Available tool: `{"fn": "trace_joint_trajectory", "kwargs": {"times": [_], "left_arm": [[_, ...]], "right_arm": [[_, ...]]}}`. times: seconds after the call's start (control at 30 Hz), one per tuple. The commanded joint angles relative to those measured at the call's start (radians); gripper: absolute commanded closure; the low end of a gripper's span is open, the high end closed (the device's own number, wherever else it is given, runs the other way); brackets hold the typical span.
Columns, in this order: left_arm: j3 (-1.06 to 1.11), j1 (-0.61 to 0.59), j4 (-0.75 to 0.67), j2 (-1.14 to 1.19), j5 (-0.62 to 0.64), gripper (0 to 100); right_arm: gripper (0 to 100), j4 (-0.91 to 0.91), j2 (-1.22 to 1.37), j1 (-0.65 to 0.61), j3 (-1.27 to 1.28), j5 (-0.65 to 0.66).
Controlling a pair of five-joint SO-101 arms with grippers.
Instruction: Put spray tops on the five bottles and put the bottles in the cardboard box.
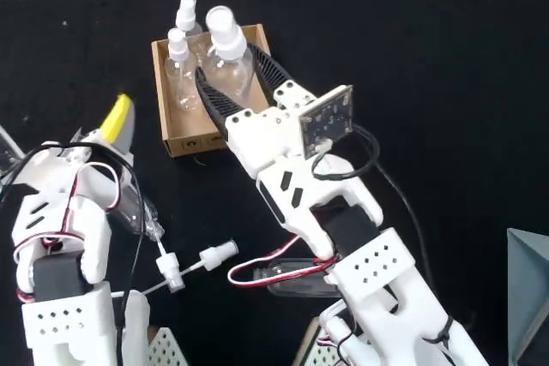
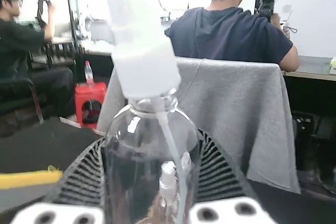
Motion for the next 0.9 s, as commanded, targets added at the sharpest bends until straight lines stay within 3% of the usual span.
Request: {"fn": "trace_joint_trajectory", "kwargs": {"times": [0.0, 0.87], "left_arm": [[-0.042, -0.073, -0.025, -0.017, 0.049, 73], [-0.044, -0.099, -0.025, -0.017, 0.051, 73]], "right_arm": [[98.5, -0.077, 0.073, -0.021, -0.016, -0.048], [98.6, -0.825, 0.802, -0.018, -0.018, -0.064]]}}
